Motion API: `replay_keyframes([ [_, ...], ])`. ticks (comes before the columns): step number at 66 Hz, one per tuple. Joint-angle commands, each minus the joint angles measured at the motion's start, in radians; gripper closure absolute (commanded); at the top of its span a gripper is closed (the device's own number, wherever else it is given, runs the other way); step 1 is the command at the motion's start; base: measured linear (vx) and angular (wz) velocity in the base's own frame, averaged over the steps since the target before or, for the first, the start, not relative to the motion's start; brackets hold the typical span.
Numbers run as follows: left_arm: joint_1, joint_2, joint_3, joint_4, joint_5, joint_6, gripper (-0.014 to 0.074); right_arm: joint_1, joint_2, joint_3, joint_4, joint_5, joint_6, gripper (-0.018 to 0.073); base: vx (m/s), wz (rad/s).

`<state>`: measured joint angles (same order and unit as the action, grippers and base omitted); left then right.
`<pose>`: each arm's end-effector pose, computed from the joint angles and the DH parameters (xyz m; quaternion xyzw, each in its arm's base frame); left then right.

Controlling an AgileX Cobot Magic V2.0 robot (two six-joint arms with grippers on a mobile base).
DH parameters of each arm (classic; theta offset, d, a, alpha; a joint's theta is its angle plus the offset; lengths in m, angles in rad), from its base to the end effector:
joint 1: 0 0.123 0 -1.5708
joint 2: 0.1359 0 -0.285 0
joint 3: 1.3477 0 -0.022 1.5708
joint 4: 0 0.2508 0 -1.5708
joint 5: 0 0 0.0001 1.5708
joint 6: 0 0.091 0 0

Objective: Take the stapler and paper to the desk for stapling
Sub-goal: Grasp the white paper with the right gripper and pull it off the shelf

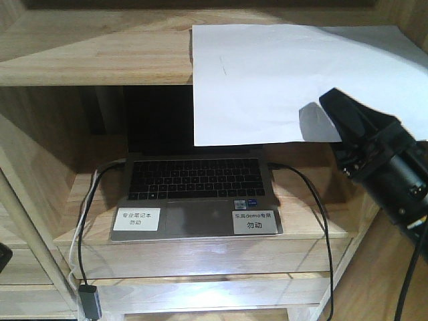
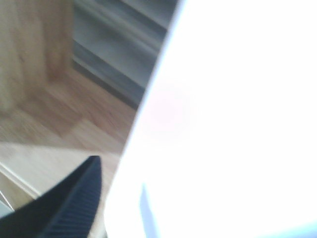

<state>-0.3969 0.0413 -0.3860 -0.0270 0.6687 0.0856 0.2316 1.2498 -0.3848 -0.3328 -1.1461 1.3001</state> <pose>0.0238 -0.0116 0.2768 0.1846 0.7636 -0.1089 0.6091 0.2112 0.0776 0.2722 0.1437 0.5632 0.5847 0.5660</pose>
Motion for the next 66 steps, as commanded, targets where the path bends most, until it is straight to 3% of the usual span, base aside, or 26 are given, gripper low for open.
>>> replay_keyframes([
  [1,-0.002,0.011,-0.032,-0.005,-0.121,-0.003,0.0603,0.000,0.003,-0.049,0.027,-0.184,-0.012,0.0177,0.00,0.00],
  [8,-0.002,0.011,-0.032,-0.005,-0.121,-0.003,0.0603,0.000,0.028,-0.066,0.035,-0.198,0.016,0.0291,0.00,0.00],
  [19,-0.002,0.011,-0.032,-0.005,-0.121,-0.003,0.0603,0.000,0.029,-0.063,0.046,-0.198,0.092,0.0575,0.00,0.00],
  [41,-0.002,0.011,-0.032,-0.005,-0.121,-0.003,0.0603,0.000,-0.102,-0.024,-0.051,-0.174,0.045,0.0568,0.00,0.00],
  [50,-0.002,0.011,-0.032,-0.005,-0.121,-0.003,0.0603,0.000,-0.196,0.097,0.004,-0.166,-0.010,0.0567,0.00,0.00],
  [66,-0.002,0.011,-0.032,-0.005,-0.121,-0.003,0.0603,0.000,-0.373,0.300,0.141,-0.128,-0.017,0.0567,0.00,0.00],
])
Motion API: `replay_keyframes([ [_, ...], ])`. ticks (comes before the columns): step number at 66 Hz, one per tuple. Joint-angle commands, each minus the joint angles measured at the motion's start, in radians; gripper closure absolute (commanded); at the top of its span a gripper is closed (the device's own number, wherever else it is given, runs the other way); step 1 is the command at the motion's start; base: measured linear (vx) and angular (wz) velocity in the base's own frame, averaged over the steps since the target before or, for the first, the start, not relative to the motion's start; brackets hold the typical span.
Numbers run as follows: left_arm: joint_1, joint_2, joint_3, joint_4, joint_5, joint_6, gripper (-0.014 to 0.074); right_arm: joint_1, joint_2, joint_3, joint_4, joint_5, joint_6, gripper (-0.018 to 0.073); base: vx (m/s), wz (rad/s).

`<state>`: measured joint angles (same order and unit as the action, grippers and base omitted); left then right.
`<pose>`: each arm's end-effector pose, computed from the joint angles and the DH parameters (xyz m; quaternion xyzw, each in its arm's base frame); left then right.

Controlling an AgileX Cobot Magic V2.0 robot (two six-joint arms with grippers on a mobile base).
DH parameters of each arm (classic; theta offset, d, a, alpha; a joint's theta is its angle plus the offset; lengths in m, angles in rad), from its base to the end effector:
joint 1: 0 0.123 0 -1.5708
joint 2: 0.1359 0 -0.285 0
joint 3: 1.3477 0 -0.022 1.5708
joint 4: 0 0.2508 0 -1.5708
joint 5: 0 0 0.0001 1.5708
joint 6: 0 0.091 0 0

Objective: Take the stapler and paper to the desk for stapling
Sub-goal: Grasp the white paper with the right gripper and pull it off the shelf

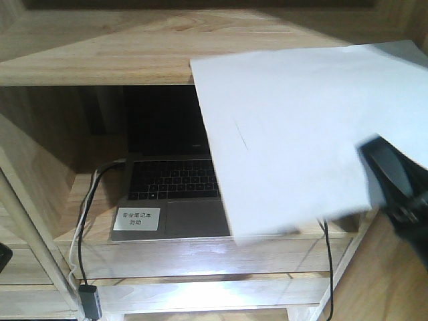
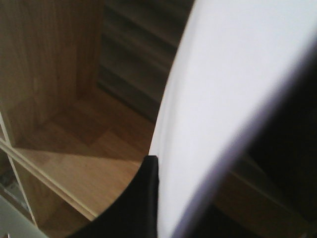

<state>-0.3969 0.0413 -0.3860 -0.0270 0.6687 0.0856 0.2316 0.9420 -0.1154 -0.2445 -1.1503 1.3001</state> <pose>0.0238 -0.0116 0.2768 0.1846 0.7636 -0.1089 0.6091 0.1385 0.0533 0.2558 0.1733 0.5294 0.5894 0.5850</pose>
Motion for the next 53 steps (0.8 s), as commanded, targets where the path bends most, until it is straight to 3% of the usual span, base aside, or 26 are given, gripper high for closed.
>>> replay_keyframes([
  [1,-0.002,0.011,-0.032,-0.005,-0.121,-0.003,0.0603,0.000,-0.076,0.040,0.056,-0.120,-0.017,0.0566,0.00,0.00],
  [16,-0.002,0.011,-0.032,-0.005,-0.121,-0.003,0.0603,0.000,-0.245,0.148,0.062,-0.082,-0.013,0.0566,0.00,0.00],
  [28,-0.002,0.011,-0.032,-0.005,-0.121,-0.003,0.0603,0.000,-0.337,0.148,0.023,0.026,0.003,0.0566,0.00,0.00],
  [53,-0.002,0.011,-0.032,-0.005,-0.119,-0.003,0.0603,0.000,-0.359,0.147,-0.020,0.061,0.009,0.0566,0.00,0.00],
])
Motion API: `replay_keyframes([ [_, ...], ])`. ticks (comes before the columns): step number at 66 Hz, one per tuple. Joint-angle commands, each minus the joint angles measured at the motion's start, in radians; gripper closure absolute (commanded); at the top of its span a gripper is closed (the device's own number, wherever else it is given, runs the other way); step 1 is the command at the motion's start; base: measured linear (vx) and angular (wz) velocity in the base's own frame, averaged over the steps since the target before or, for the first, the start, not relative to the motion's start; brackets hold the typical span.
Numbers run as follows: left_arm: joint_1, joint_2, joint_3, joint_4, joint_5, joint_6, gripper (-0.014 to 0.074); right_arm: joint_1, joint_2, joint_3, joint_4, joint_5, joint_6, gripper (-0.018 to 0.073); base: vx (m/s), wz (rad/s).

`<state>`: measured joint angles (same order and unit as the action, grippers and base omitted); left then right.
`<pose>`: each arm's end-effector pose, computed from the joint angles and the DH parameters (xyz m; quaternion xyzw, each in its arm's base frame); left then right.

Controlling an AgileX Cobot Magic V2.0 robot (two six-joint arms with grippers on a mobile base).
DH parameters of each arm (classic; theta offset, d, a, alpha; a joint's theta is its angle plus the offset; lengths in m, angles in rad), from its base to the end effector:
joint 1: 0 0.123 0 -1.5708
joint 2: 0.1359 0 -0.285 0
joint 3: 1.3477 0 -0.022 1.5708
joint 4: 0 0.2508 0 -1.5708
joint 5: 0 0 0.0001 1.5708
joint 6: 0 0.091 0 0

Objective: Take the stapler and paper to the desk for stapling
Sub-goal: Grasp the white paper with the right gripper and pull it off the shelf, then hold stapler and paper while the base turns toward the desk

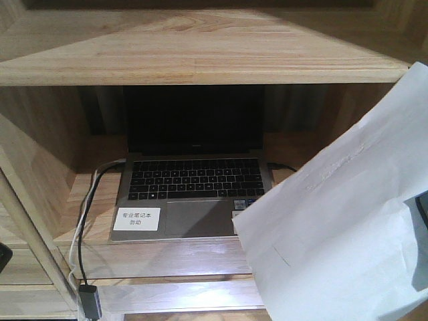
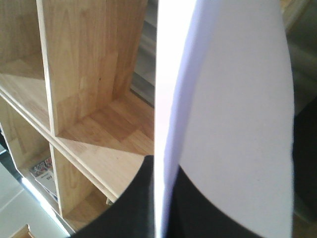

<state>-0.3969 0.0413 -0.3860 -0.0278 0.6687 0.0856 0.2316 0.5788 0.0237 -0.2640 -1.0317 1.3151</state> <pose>0.0238 -0.0117 0.2768 0.1846 0.7636 -0.1092 0.6090 0.0845 0.0409 0.2478 0.1444 0.4952 0.5973 0.6141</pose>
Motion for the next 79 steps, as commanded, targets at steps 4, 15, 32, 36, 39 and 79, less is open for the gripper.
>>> replay_keyframes([
  [4,-0.002,0.011,-0.032,-0.004,-0.119,-0.003,0.0603,0.000,0.004,0.007,-0.001,-0.057,-0.006,0.0566,0.00,0.00],
  [15,-0.002,0.011,-0.032,-0.004,-0.118,-0.003,0.0603,0.000,0.004,0.007,-0.001,-0.057,-0.006,0.0566,0.00,0.00],
  [32,-0.002,0.011,-0.032,-0.004,-0.118,-0.003,0.0603,0.000,0.004,0.007,-0.001,-0.057,-0.006,0.0566,0.00,0.00],
  [36,-0.002,0.011,-0.032,-0.004,-0.118,-0.003,0.0603,0.000,0.004,0.007,-0.001,-0.057,-0.006,0.0566,0.00,0.00],
  [39,-0.002,0.011,-0.032,-0.004,-0.118,-0.003,0.0603,0.000,0.004,0.007,0.000,-0.057,-0.006,0.0566,0.00,0.00],
  [79,-0.002,0.011,-0.032,-0.004,-0.116,-0.003,0.0603,0.000,0.004,0.007,0.000,-0.057,-0.006,0.0566,0.00,0.00],
])
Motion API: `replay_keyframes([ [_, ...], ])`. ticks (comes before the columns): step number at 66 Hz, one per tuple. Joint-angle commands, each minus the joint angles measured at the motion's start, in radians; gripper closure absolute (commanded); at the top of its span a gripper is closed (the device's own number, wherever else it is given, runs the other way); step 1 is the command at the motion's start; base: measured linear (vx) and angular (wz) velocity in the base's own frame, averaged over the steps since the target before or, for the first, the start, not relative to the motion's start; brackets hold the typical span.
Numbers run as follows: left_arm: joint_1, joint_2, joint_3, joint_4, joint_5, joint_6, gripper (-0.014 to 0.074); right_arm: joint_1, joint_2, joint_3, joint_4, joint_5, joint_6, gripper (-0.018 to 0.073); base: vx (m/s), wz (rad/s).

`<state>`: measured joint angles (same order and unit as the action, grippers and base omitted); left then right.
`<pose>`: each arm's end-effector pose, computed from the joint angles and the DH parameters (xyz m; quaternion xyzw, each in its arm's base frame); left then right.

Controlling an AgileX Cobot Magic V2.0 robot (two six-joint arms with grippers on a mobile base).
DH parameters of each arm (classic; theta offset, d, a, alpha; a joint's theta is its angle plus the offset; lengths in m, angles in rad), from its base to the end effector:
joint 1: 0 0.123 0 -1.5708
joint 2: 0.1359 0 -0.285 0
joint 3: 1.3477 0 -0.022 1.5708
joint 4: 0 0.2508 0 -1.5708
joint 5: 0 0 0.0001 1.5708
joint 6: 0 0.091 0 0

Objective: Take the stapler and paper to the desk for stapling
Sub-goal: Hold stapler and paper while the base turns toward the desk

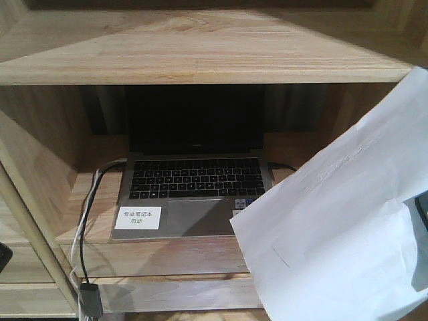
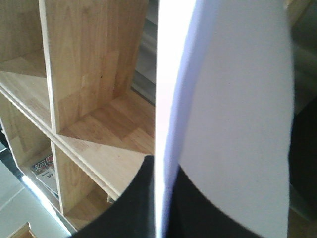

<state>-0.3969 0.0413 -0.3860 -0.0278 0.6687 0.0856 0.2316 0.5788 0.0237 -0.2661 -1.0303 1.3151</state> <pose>0.0238 -0.0117 0.2768 0.1846 0.7636 -0.1092 0.6090 0.0846 0.0410 0.2477 0.1438 0.4962 0.5969 0.6139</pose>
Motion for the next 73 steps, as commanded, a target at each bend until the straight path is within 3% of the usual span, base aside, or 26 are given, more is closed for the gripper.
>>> replay_keyframes([
  [1,-0.002,0.011,-0.032,-0.004,-0.116,-0.003,0.0603,0.000,0.004,0.007,0.002,-0.059,-0.006,0.0566,-0.02,0.03],
  [73,-0.002,0.011,-0.032,-0.004,-0.115,-0.003,0.0603,0.000,0.004,0.007,0.002,-0.059,-0.006,0.0566,-0.13,0.04],
])
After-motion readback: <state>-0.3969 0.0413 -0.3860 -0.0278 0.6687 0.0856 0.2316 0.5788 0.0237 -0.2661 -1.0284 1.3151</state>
